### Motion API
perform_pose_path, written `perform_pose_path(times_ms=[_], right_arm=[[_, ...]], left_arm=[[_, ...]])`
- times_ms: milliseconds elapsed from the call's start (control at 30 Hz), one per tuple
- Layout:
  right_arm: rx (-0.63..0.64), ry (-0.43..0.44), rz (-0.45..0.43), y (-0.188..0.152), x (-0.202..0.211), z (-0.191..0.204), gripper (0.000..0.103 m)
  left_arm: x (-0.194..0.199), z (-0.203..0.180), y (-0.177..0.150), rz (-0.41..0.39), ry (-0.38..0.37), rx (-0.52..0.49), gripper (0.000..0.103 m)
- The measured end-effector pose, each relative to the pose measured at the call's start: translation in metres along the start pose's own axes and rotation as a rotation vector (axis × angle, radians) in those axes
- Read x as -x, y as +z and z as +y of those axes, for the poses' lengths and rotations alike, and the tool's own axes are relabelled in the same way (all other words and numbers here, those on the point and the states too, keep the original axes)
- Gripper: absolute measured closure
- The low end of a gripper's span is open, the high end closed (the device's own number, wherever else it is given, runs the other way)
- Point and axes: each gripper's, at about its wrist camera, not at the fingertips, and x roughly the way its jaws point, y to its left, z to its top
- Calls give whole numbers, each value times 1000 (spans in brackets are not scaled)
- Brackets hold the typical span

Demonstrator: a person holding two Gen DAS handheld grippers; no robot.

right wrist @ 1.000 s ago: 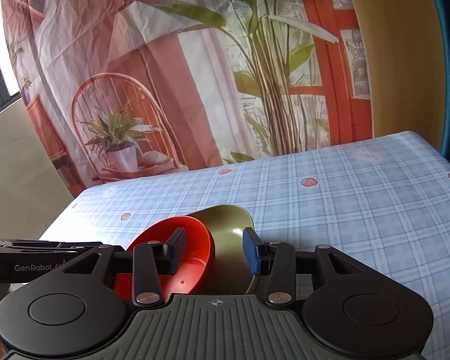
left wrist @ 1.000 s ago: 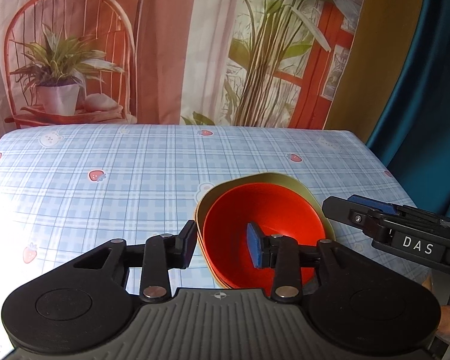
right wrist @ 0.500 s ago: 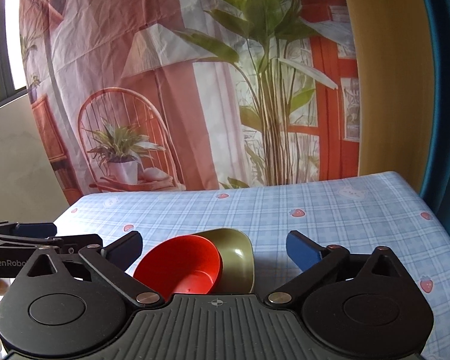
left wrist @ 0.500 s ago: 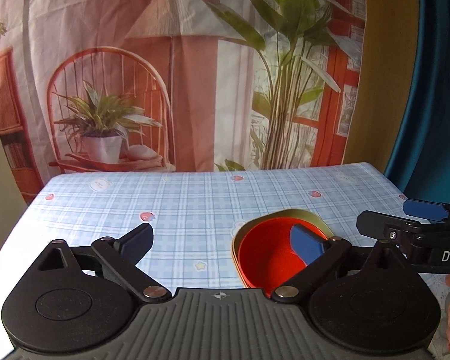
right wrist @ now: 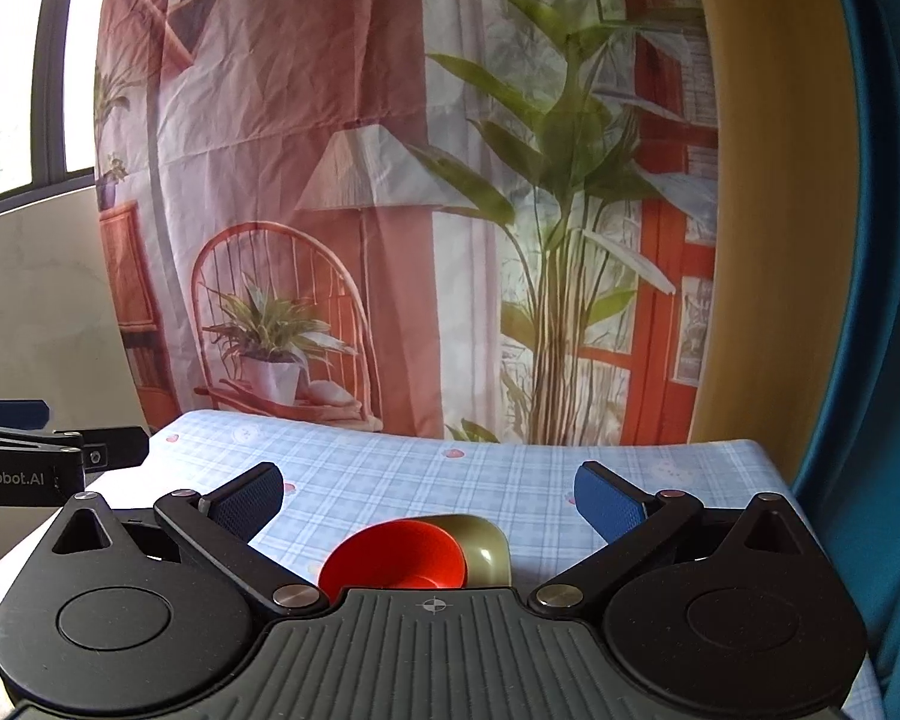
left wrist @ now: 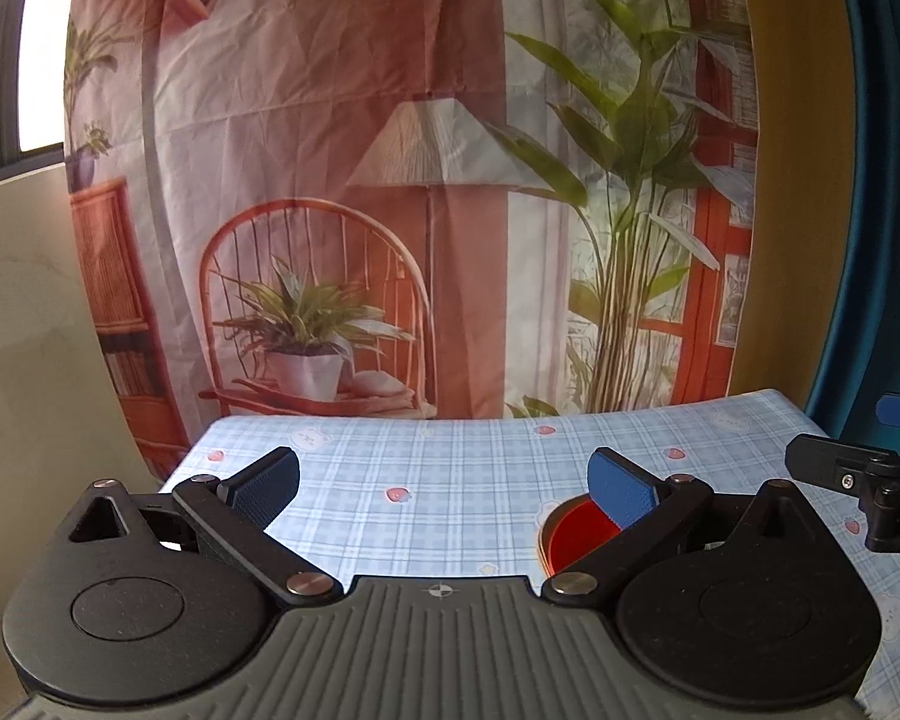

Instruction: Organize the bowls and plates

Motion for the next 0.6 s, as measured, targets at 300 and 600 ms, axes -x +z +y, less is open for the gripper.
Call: perform_pose_path(times_ms=[300,600], right_arm=[[2,-7,7,4,27,10,0],[13,-28,-5,6,41,14,0]], left_arm=[[41,15,7,-24,54,29,0],[54,18,8,-28,68,26,0]])
